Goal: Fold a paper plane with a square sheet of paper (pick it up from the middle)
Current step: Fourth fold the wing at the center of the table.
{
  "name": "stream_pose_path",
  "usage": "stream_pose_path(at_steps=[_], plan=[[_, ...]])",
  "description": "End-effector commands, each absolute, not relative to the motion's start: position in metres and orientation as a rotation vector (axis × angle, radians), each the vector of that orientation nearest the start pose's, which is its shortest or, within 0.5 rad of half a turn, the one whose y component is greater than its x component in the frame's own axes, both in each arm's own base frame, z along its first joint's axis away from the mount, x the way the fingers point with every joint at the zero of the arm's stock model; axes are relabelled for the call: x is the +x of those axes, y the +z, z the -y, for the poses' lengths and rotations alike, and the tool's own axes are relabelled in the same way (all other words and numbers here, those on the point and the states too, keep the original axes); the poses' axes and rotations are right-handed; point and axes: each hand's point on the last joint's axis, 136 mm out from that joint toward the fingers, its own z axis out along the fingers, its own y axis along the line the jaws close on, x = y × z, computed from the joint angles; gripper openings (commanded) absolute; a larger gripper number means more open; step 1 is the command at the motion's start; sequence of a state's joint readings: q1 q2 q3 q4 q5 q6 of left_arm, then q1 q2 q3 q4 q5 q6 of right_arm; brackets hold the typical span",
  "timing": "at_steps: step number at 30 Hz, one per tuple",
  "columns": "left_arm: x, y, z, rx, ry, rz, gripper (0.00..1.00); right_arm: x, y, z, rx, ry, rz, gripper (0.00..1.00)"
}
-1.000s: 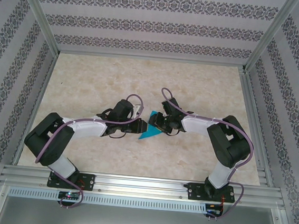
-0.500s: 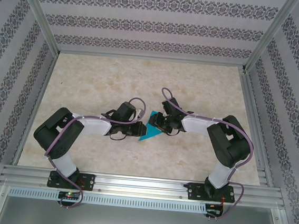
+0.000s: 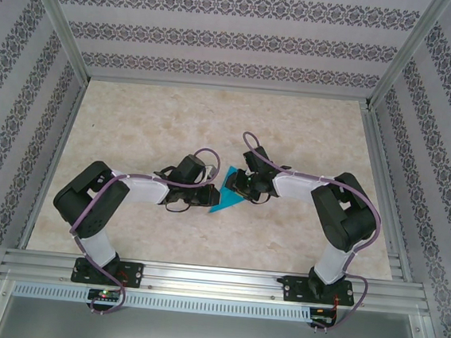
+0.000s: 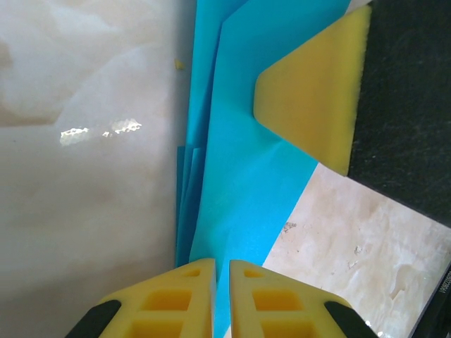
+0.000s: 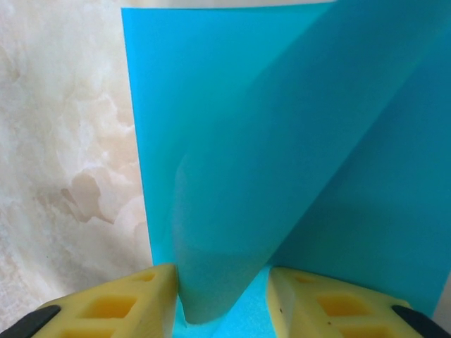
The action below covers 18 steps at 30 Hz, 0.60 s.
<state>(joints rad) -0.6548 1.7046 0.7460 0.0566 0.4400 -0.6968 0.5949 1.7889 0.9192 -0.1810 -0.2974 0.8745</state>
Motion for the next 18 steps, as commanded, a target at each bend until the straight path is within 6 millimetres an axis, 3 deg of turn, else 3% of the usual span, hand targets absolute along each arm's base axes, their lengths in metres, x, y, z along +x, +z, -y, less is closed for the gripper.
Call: stream_pose_path(at_steps=[1, 6, 11, 18], plan=[[0.264, 0.029, 0.291, 0.159, -1.034, -2.709, 0.14, 0.269, -0.04, -0.231, 0.316, 0.557, -3.009, 0.45], [0.264, 0.025, 0.29, 0.147, -1.027, -2.72, 0.14, 0.275, -0.025, -0.241, 0.252, 0.672, -2.95, 0.5], [0.264, 0.023, 0.289, 0.14, -1.012, -2.727, 0.14, 0.28, -0.009, -0.246, 0.169, 0.791, -2.882, 0.5], [0.266, 0.024, 0.29, 0.144, -1.013, -2.725, 0.14, 0.277, -0.015, -0.235, 0.166, 0.687, -2.93, 0.44]])
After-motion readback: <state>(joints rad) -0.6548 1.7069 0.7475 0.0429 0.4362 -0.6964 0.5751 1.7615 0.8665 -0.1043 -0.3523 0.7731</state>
